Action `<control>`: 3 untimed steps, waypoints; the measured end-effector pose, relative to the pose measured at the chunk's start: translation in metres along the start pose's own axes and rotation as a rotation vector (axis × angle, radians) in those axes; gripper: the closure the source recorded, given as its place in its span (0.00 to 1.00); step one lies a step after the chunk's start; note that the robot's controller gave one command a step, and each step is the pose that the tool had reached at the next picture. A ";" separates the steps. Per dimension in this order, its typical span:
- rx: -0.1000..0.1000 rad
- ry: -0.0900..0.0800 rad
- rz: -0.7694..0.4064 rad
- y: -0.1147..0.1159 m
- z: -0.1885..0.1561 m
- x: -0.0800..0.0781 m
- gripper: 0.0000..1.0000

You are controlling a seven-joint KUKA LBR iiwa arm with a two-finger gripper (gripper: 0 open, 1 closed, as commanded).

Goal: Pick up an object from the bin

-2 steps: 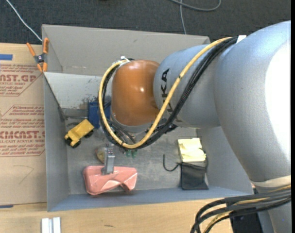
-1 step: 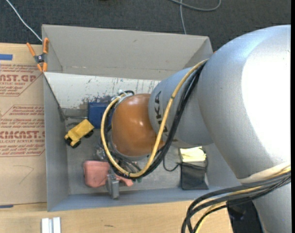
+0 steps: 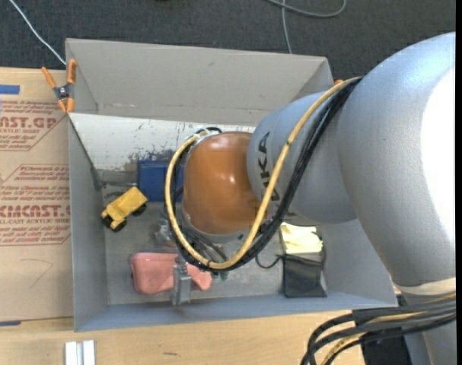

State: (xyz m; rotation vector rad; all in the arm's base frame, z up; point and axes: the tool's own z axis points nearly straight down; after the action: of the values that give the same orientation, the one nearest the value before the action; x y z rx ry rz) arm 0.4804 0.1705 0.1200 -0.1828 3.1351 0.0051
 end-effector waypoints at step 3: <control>-0.004 -0.013 -0.088 0.002 0.046 -0.006 1.00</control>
Offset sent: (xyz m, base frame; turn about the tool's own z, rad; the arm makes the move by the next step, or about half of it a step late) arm -0.0007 -0.0086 -0.0500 0.0745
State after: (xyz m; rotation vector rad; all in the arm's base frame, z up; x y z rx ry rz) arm 0.4859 0.1733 0.0738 -0.3196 3.1114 0.0130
